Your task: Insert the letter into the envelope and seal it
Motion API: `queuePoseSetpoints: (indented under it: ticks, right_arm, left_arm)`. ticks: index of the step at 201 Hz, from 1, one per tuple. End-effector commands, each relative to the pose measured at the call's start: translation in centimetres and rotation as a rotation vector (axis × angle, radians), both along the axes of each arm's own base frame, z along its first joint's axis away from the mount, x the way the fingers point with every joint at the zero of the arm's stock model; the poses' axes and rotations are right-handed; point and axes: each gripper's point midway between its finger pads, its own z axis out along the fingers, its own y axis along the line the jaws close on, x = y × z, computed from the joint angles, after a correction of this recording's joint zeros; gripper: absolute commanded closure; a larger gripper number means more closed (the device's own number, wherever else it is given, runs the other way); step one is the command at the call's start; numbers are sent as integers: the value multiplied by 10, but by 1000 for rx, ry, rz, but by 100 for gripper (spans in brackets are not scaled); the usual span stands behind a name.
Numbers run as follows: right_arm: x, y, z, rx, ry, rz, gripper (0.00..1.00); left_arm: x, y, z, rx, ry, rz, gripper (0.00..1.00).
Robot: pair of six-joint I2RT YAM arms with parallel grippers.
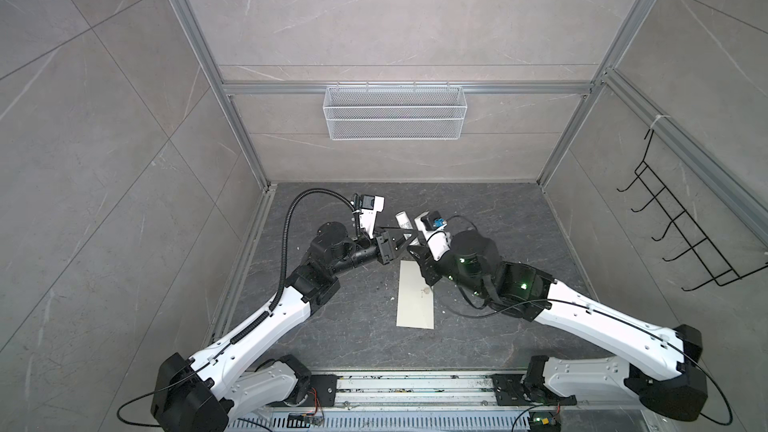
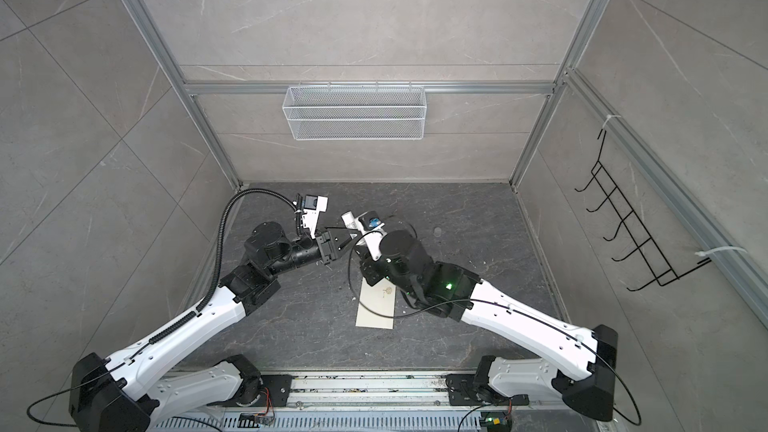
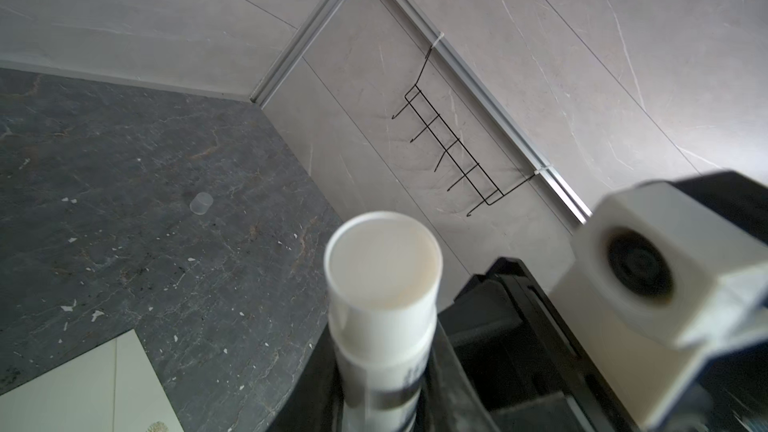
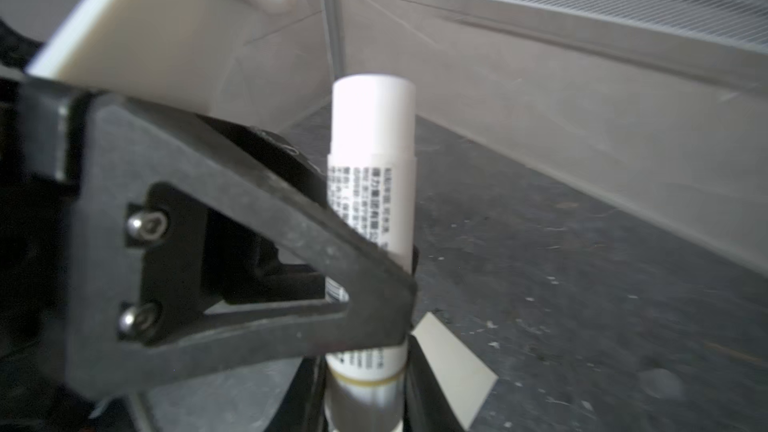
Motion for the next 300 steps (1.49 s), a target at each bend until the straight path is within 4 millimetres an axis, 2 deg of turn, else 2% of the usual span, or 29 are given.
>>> queuePoseSetpoints:
  ticks: [1, 18, 33, 69, 81, 134, 143, 180, 220, 259, 300]
  right_arm:
    - [24, -33, 24, -297, -294, -365, 100]
    - [24, -18, 20, -427, -378, -420, 100]
    - [23, -8, 15, -474, -398, -422, 100]
    - [16, 1, 9, -388, -349, -328, 99]
    - [11, 0, 10, -318, -318, -278, 86]
    - [-26, -27, 22, -3, -125, 17, 10]
    - [-33, -32, 27, 49, -93, 65, 1]
    - [-53, -39, 41, 182, 18, 205, 1]
    - [-64, -37, 37, 178, 61, 260, 1]
    - [-69, -32, 25, 142, 93, 295, 1]
    - [-62, -24, 20, 106, 104, 288, 1]
  left_arm:
    - [-5, -6, 0, 27, -1, -34, 100]
    - [-6, -6, 0, 27, -1, -34, 100]
    - [-6, -6, 0, 26, -1, -34, 100]
    - [-5, -5, 1, 30, -7, -30, 100]
    - [-6, -5, 1, 33, -15, -26, 100]
    - [-11, 6, 1, 145, -114, 0, 100]
    - [-12, 9, -1, 176, -145, 1, 100]
    - [-18, 21, -14, 303, -307, 18, 100]
    - [-25, 29, -31, 446, -545, 38, 100]
    - [-32, 29, -46, 559, -711, 39, 100]
    - [-37, 24, -51, 588, -759, 22, 100]
